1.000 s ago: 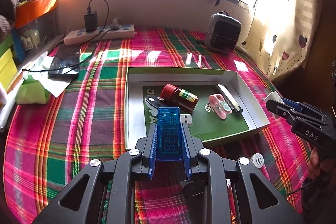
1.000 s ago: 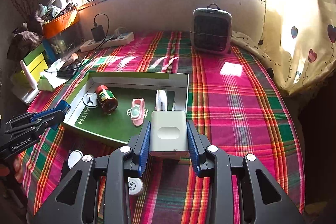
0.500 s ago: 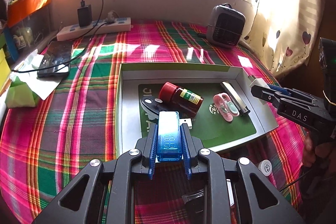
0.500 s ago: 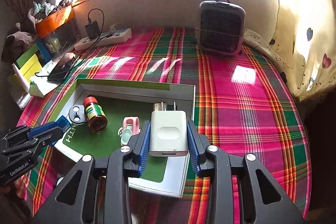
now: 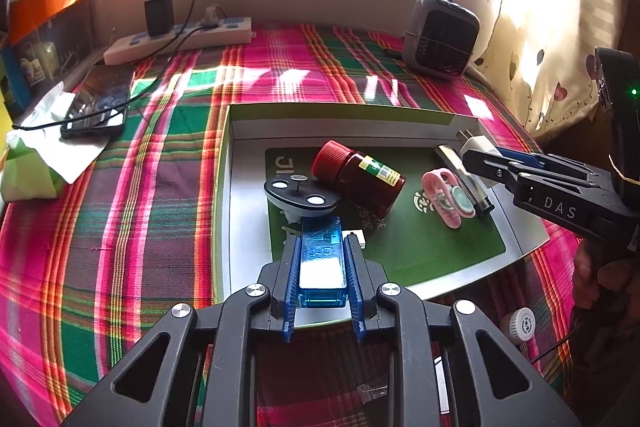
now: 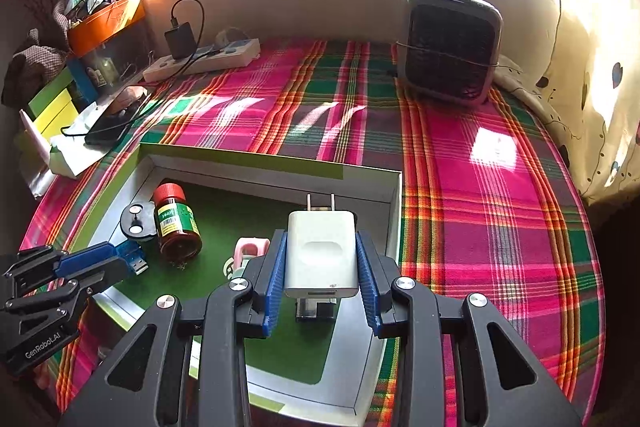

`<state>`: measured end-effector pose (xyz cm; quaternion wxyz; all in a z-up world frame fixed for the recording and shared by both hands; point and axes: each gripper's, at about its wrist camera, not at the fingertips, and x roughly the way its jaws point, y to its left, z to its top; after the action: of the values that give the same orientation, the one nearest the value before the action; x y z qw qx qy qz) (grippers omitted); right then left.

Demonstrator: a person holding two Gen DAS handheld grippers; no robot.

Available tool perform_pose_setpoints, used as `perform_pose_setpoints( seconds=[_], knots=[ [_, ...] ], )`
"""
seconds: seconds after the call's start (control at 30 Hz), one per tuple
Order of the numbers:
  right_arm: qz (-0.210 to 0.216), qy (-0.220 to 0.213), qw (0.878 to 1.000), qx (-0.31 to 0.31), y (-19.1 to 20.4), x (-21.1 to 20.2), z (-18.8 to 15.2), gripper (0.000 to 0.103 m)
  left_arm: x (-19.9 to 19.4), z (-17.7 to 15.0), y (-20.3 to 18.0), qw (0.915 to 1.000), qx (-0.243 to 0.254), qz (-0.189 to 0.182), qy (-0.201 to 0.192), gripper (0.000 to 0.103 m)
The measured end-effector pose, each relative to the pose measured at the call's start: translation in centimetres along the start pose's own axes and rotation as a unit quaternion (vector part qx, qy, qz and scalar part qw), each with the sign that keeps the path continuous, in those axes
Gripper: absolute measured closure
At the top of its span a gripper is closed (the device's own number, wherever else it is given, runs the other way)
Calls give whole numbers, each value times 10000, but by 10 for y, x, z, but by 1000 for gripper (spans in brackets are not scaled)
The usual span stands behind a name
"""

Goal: Organize rigid objects
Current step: 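Carry the blue tester in the left tool while the right tool carries the white charger to the tray, then lower and open the right tool releasing the charger in the tray while the left tool releases the tester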

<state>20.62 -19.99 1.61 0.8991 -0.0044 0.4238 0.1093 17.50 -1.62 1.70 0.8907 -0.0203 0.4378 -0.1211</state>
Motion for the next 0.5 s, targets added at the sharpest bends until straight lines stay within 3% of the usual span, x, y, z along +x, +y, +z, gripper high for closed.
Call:
perform_pose_setpoints(
  seconds=[0.5],
  knots=[
    [1, 122, 9999, -44, 0, 20, 5, 68, 7, 1, 0, 10000, 47, 71, 16, 82]
  ],
)
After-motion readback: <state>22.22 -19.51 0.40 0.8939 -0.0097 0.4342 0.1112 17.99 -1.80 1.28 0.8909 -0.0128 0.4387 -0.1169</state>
